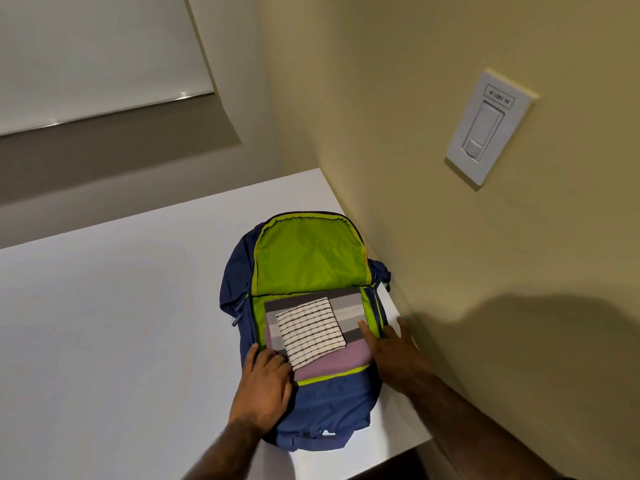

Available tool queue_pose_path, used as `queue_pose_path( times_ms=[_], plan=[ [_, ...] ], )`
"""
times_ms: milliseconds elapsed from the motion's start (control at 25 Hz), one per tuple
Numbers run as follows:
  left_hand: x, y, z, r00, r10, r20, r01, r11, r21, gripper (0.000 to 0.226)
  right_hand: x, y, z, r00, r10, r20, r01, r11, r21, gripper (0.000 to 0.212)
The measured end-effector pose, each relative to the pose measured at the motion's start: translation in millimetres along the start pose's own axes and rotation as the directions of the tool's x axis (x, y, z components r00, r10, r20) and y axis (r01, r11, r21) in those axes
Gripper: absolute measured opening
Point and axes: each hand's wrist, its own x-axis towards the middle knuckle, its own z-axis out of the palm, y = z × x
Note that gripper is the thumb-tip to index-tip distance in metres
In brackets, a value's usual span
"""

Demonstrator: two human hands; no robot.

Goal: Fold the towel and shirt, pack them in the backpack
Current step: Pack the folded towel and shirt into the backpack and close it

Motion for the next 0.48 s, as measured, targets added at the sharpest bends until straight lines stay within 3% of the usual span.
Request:
queue_pose_path(
  times_ms=[120,200,240,280,360,480],
  plan=[
    [2.6,8.9,-12.0,0.987,0.014,0.160,-0.009,0.999,-0.034,0.029,1.2,-5.0,-6.1,0.999,-0.040,0.000,0.040,0.992,-0.120,0.084],
    [1.4,13.9,-20.2,0.976,0.010,0.219,-0.005,1.000,-0.024,0.039,5.1,-6.2,-10.0,0.998,-0.043,-0.040,0.040,0.996,-0.085,0.077],
    [0.5,16.4,-24.4,0.969,0.003,0.245,0.004,1.000,-0.027,0.040,4.2,-1.8,-16.1,0.999,-0.043,-0.017,0.043,0.999,0.021,0.075],
    [-1.5,17.5,-28.6,0.963,-0.012,0.271,0.024,0.999,-0.042,0.040,2.1,3.6,-23.2,0.996,-0.030,-0.089,0.046,0.982,0.184,0.072],
    [-6.2,18.5,-33.7,0.948,-0.043,0.317,0.080,0.991,-0.104,0.039,-8.2,11.9,-32.9,0.998,0.007,0.066,-0.043,0.830,0.557,0.067],
    [-16.3,18.6,-29.5,0.926,-0.045,0.376,0.126,0.973,-0.195,0.058,-23.6,6.9,-38.3,0.995,0.007,0.097,-0.075,0.701,0.709,0.059]
  ],
)
